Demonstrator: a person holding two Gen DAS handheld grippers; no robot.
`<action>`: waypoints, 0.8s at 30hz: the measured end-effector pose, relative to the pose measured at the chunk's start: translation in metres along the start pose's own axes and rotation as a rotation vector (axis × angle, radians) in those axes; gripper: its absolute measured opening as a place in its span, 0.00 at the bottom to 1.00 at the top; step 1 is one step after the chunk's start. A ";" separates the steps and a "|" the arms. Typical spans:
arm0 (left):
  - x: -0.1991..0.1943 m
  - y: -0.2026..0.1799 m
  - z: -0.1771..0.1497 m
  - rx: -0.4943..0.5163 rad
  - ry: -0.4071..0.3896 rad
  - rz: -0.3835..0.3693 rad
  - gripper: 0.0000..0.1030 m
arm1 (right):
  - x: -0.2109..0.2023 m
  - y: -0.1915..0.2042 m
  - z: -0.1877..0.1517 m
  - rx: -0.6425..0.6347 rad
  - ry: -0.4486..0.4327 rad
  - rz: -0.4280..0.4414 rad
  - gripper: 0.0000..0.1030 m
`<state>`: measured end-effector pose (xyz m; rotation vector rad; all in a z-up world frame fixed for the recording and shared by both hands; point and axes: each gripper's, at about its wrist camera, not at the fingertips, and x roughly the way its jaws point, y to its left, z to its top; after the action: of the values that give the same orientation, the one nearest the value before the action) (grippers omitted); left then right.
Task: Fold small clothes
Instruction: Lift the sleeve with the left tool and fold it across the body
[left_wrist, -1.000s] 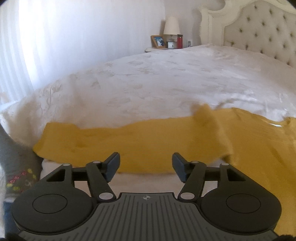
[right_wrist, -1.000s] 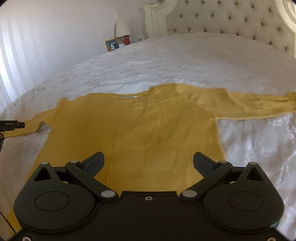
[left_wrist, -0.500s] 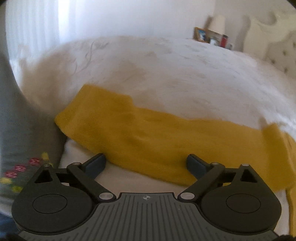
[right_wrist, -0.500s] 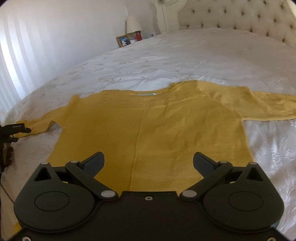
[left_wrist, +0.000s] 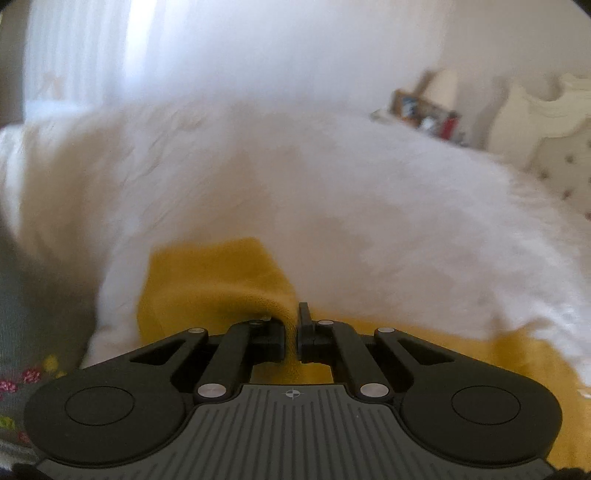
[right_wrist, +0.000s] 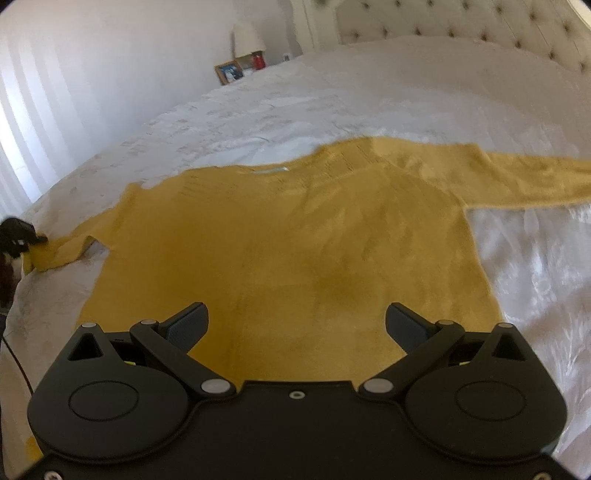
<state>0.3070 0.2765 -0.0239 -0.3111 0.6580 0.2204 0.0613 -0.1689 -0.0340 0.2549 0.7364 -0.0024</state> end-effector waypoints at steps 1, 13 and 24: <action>-0.010 -0.013 0.004 0.013 -0.010 -0.022 0.05 | 0.000 -0.004 -0.001 0.005 0.002 0.001 0.99; -0.105 -0.221 0.007 0.246 -0.098 -0.355 0.05 | -0.014 -0.058 -0.005 0.054 -0.043 -0.008 0.99; -0.070 -0.376 -0.097 0.379 0.040 -0.576 0.21 | -0.022 -0.096 -0.013 0.164 -0.077 -0.004 0.99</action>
<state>0.3102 -0.1146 0.0276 -0.1299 0.6103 -0.4586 0.0270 -0.2606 -0.0507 0.4078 0.6610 -0.0767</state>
